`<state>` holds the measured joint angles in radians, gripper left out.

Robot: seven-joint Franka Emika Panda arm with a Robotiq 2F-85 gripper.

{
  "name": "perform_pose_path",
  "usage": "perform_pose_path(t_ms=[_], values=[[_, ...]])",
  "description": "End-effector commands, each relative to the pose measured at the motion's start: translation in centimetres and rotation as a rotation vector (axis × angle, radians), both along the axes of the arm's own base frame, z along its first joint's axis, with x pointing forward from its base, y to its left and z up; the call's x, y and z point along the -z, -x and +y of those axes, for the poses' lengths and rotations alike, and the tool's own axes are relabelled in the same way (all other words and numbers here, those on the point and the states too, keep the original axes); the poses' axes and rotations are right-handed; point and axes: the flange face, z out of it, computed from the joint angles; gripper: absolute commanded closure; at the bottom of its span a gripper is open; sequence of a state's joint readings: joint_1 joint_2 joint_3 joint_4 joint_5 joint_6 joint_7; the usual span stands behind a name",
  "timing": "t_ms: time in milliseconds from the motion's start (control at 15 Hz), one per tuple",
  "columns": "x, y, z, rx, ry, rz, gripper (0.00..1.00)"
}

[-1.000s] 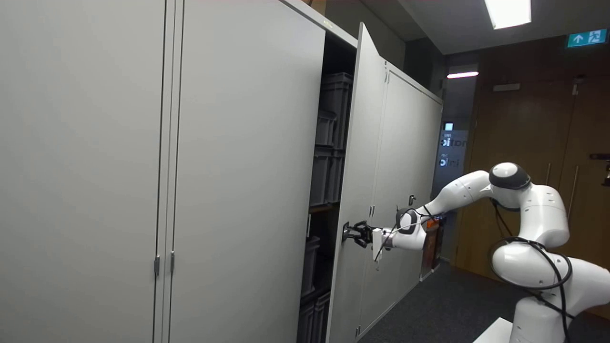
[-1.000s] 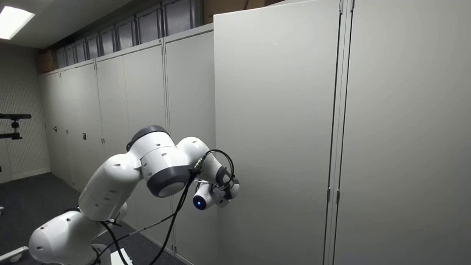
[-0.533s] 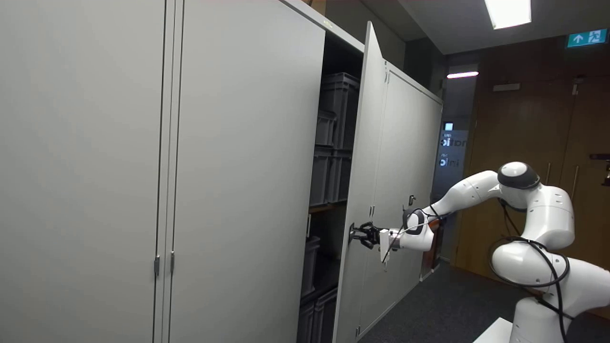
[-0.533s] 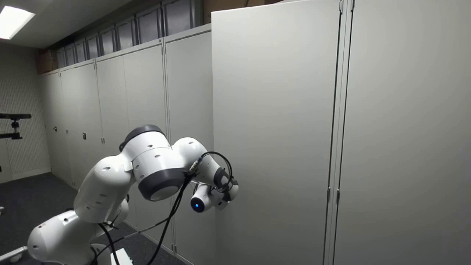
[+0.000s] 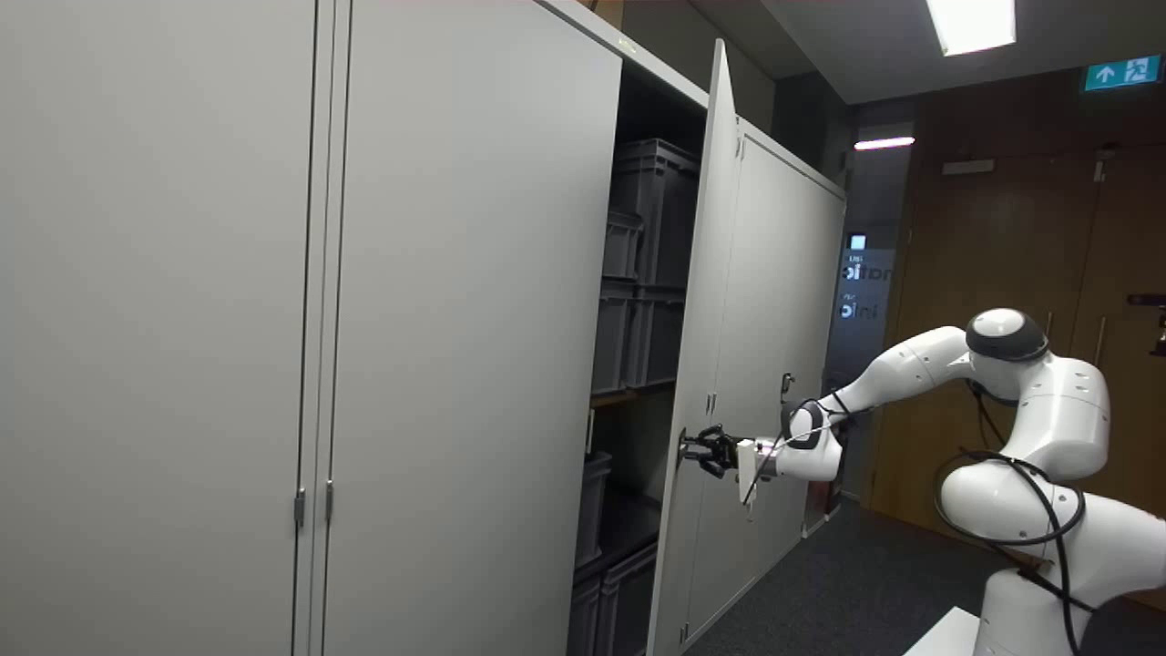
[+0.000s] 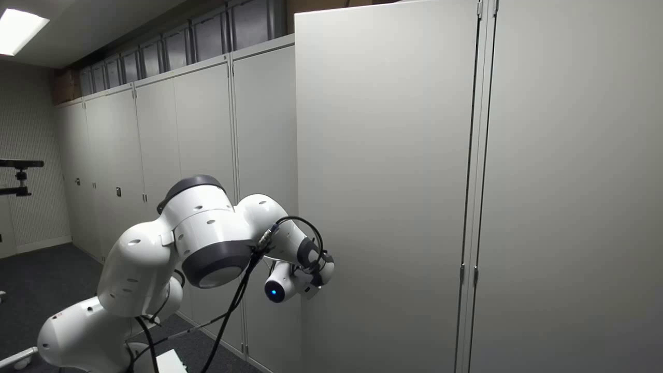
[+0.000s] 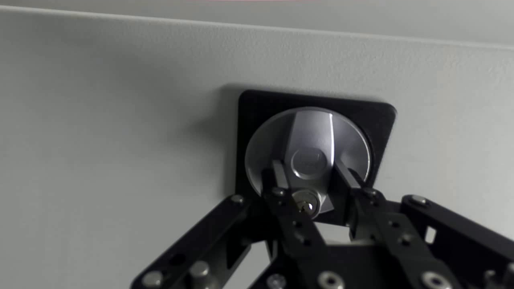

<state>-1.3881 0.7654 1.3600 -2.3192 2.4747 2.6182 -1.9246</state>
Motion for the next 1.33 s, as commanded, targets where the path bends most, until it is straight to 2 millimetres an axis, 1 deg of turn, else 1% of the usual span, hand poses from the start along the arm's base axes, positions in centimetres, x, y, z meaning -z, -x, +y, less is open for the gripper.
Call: perform_pose_path(t_ms=[0,400,467,533,600,667,733,800,867,933,1000,1067,1133,1200,1267], values=[[-3.6,0.7,1.5,-0.046,0.015,-0.075,0.92],[-4.0,1.2,1.4,-0.045,0.018,-0.076,0.92],[-3.3,1.3,1.9,-0.067,0.012,-0.056,0.77],[-4.0,1.3,1.3,-0.049,0.016,-0.075,0.71],[-4.1,1.3,1.2,-0.051,0.025,-0.074,0.63],[-4.1,1.4,1.2,-0.052,0.029,-0.071,0.60],[-3.6,1.6,1.8,-0.079,0.030,-0.053,0.38],[-3.5,1.7,1.8,-0.085,0.030,-0.050,0.35],[-4.3,1.8,1.2,-0.072,0.034,-0.069,0.33],[-4.6,1.9,1.3,-0.079,0.048,-0.070,0.27],[-4.1,2.3,2.1,-0.111,0.052,-0.046,0.20],[-4.8,2.3,2.7,-0.132,0.031,-0.077,0.10],[-5.5,2.2,3.2,-0.148,0.015,-0.104,0.03],[-5.9,2.3,3.6,-0.161,0.007,-0.123,0.00],[-6.2,2.4,4.0,-0.172,0.002,-0.131,0.00]])
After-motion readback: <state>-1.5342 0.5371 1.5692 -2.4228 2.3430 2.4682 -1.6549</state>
